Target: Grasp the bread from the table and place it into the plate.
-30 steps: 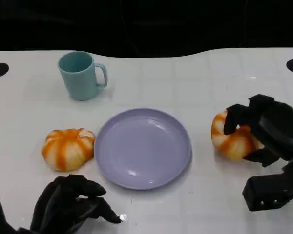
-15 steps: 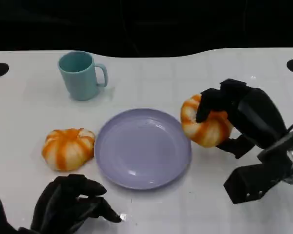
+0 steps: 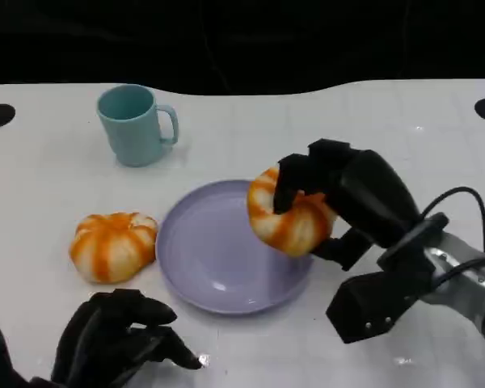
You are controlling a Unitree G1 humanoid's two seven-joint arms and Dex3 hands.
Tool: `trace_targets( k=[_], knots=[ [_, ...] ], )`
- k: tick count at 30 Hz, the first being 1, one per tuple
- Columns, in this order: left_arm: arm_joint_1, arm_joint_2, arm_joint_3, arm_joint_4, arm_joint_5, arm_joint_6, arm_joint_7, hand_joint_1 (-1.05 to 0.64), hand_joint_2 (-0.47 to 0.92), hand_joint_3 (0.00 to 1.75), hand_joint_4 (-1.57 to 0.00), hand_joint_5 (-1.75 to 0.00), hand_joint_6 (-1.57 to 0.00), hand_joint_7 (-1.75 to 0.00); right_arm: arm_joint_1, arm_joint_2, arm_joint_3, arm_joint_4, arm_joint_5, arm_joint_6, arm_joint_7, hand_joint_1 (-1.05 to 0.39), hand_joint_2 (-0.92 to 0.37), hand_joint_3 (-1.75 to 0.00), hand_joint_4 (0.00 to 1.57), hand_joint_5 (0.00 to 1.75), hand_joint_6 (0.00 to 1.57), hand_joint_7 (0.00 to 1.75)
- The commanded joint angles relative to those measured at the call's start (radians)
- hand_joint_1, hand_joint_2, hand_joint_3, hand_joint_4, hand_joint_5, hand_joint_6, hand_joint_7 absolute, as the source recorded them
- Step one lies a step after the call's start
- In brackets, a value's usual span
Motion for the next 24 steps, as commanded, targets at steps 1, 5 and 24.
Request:
trace_targets(
  k=[1, 5, 24],
  knots=[
    [0.002, 0.007, 0.002, -0.003, 0.01, -0.01, 0.012, -1.0, 0.65, 0.0, -1.57, -0.45, -1.57, -0.19, -0.037, 0.034, 0.014, 0.043, -0.012, 0.012, -0.008, 0.1, -0.11, -1.51, 1.06, 1.75, 0.83, 1.75],
    [0.004, 0.006, -0.001, -0.005, 0.012, -0.015, 0.015, -1.0, 0.65, 0.0, -1.57, -0.46, -1.57, -0.2, -0.053, 0.058, 0.027, 0.097, -0.029, 0.022, -0.031, 0.08, -0.17, -1.42, 1.04, 1.75, 0.81, 1.75],
    [-0.001, 0.005, -0.003, 0.002, 0.011, -0.024, 0.018, -1.0, 0.65, 0.0, -1.57, -0.46, -1.57, -0.19, -0.135, 0.07, 0.125, 0.208, -0.1, 0.228, 0.077, -0.46, -0.91, -0.12, 0.48, 0.3, 0.54, 0.01]
  ],
)
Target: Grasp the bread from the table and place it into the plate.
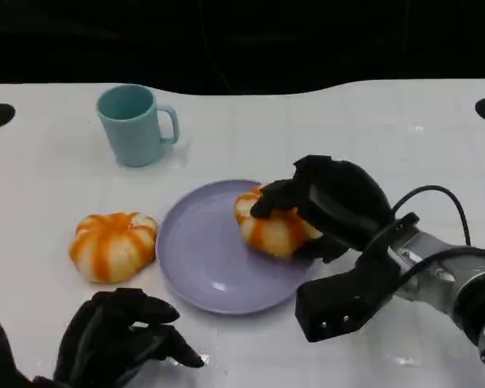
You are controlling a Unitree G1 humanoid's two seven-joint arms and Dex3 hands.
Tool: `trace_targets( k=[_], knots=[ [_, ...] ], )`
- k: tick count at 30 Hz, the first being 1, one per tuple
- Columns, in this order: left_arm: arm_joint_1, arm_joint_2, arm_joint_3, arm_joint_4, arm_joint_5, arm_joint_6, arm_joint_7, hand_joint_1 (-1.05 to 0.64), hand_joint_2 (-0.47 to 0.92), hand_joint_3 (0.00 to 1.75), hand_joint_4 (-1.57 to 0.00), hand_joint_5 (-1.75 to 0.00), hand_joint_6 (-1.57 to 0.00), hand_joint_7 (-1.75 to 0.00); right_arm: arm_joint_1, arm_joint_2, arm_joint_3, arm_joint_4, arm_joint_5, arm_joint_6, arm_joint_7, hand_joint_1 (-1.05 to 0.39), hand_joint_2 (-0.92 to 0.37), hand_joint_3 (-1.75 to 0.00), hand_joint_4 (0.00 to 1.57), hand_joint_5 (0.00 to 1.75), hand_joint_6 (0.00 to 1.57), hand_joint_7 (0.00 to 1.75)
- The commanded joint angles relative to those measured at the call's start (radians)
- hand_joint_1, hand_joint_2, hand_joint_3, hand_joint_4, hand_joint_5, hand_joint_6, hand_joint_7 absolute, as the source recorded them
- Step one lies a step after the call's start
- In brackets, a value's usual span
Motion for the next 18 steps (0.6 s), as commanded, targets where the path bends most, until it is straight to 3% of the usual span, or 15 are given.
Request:
trace_targets(
  k=[1, 9, 18],
  knots=[
    [0.0, 0.009, 0.004, 0.001, 0.009, -0.01, 0.006, -1.0, 0.65, 0.0, -1.57, -0.46, -1.57, -0.19, -0.021, -0.005, -0.008, -0.004, 0.034, 0.019, 0.093, -0.49, -0.92, -0.13, 0.44, 0.27, 0.5, 0.0],
    [0.001, 0.009, 0.002, -0.002, 0.015, -0.017, 0.01, -1.01, 0.66, 0.0, -1.57, -0.46, -1.57, -0.2, -0.001, -0.018, -0.039, -0.049, 0.101, 0.02, 0.229, -0.68, -0.92, -0.26, 0.16, 0.12, 0.23, 0.0],
    [-0.003, 0.007, 0.003, 0.005, 0.016, -0.018, 0.009, -1.0, 0.66, 0.0, -1.57, -0.46, -1.57, -0.2, 0.066, -0.075, -0.12, -0.18, 0.232, -0.07, 0.38, -0.75, -0.92, -0.33, 0.12, 0.13, 0.16, 0.0]
  ],
)
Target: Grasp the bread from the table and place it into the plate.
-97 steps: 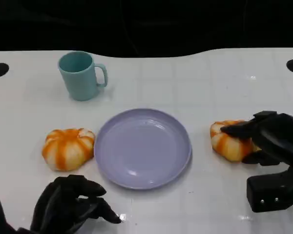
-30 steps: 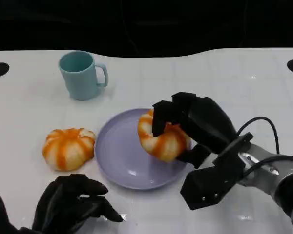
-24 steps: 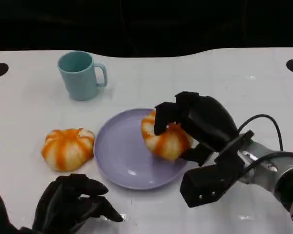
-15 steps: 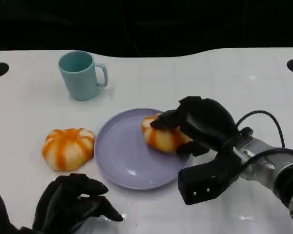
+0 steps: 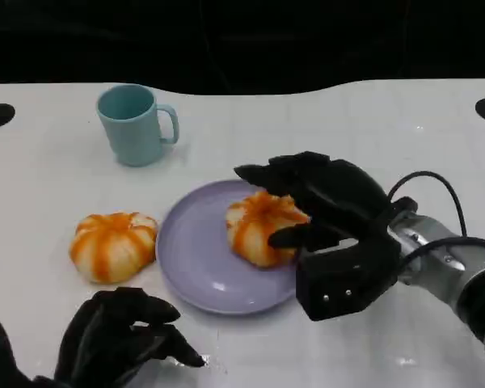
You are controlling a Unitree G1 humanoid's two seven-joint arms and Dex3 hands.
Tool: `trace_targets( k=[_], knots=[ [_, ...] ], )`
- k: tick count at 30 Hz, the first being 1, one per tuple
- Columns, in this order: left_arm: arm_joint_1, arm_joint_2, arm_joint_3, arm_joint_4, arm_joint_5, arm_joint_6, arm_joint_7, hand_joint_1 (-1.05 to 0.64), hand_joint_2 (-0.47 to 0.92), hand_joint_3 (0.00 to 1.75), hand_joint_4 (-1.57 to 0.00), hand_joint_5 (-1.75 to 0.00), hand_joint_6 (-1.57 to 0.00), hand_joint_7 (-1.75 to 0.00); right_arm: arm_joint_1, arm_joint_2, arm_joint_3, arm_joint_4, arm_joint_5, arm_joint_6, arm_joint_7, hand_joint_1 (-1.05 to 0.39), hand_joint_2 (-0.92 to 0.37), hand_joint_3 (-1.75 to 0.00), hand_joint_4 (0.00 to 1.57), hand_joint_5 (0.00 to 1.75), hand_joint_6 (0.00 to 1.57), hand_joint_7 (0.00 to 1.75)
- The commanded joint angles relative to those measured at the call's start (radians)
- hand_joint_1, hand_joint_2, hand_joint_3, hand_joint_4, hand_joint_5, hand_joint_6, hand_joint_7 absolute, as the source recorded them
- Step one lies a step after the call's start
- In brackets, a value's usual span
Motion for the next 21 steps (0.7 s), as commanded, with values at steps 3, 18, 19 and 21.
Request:
trace_targets(
  k=[3, 18, 19, 21],
  knots=[
    [-0.002, 0.008, 0.004, 0.007, 0.014, -0.016, 0.01, -1.01, 0.66, 0.0, -1.57, -0.46, -1.57, -0.2, 0.071, -0.069, -0.069, -0.12, 0.104, -0.061, 0.118, -0.76, -0.92, -0.32, 0.12, 0.13, 0.15, 0.0],
    [-0.011, 0.0, 0.005, 0.023, 0.014, -0.023, 0.005, -1.0, 0.65, 0.0, -1.57, -0.46, -1.57, -0.2, 0.301, -0.196, -0.219, -0.409, 0.31, -0.127, 0.358, -0.77, -0.92, -0.33, 0.16, 0.2, 0.17, 0.01],
    [-0.011, -0.002, 0.004, 0.024, 0.016, -0.027, 0.005, -0.99, 0.66, 0.01, -1.57, -0.45, -1.57, -0.18, 0.321, -0.209, -0.23, -0.432, 0.325, -0.128, 0.373, -0.76, -0.92, -0.34, 0.17, 0.21, 0.19, 0.02],
    [-0.011, -0.003, 0.003, 0.021, 0.014, -0.024, 0.007, -0.99, 0.66, 0.01, -1.57, -0.44, -1.57, -0.18, 0.361, -0.231, -0.252, -0.477, 0.353, -0.131, 0.401, -0.75, -0.92, -0.34, 0.18, 0.22, 0.21, 0.03]
  ],
)
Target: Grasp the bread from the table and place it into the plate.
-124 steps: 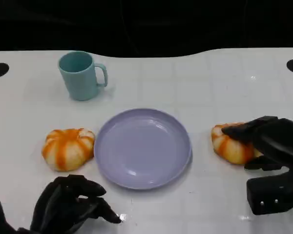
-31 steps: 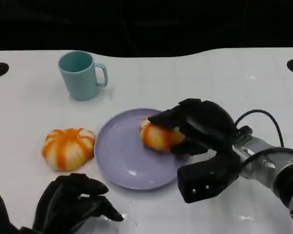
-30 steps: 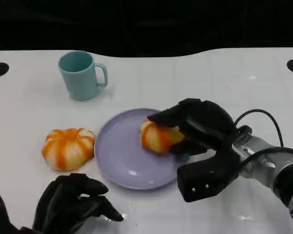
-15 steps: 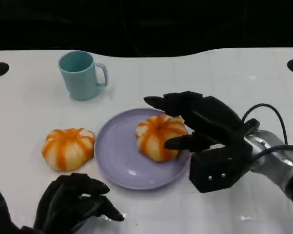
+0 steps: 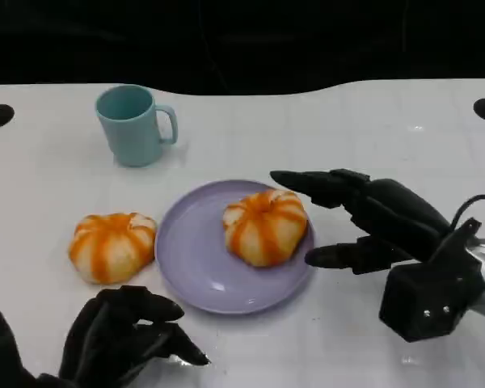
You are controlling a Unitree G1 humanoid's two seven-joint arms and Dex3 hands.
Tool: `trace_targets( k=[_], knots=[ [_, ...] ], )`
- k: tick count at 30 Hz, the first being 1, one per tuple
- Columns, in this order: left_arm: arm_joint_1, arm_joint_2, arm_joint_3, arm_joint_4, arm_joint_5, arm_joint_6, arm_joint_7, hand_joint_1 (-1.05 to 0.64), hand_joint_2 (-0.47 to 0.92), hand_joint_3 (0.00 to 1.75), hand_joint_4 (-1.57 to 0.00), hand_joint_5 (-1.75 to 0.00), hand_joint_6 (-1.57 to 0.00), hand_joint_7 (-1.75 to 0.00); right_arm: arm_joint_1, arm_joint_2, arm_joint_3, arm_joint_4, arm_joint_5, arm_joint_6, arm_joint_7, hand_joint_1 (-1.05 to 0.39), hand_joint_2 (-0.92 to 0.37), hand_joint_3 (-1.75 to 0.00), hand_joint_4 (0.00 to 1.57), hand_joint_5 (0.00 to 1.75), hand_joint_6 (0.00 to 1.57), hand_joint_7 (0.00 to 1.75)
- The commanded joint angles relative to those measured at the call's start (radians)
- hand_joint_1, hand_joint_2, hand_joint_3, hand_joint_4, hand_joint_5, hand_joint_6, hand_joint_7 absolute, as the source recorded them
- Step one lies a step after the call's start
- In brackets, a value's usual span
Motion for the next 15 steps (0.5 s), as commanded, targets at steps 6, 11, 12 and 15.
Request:
trace_targets(
  k=[6, 11, 12, 15],
  knots=[
    [0.008, 0.007, 0.002, -0.016, 0.002, 0.01, 0.019, -1.02, 0.64, 0.0, -1.57, -0.46, -1.57, -0.2, 0.19, -0.063, -0.112, -0.175, 0.188, -0.032, 0.104, -0.65, -0.92, -0.31, 0.42, 0.44, 0.45, 0.13],
    [0.002, 0.008, 0.005, -0.004, -0.003, 0.004, 0.008, -0.99, 0.64, 0.0, -1.57, -0.46, -1.57, -0.18, 0.277, -0.044, -0.146, -0.228, 0.391, -0.027, 0.223, -0.59, -0.92, -0.35, 0.37, 1.06, 0.68, 0.24],
    [0.002, 0.008, 0.005, -0.005, -0.002, 0.005, 0.01, -0.99, 0.64, 0.0, -1.57, -0.46, -1.57, -0.18, 0.298, -0.036, -0.151, -0.254, 0.465, 0.013, 0.27, -0.58, -0.92, -0.35, 0.37, 1.14, 0.65, 0.39],
    [0.0, 0.01, 0.006, -0.001, -0.002, 0.001, 0.007, -0.99, 0.65, 0.0, -1.57, -0.46, -1.57, -0.19, 0.353, -0.022, -0.172, -0.328, 0.582, 0.109, 0.345, -0.55, -0.92, -0.36, 0.43, 1.29, 0.56, 0.8]
  ],
)
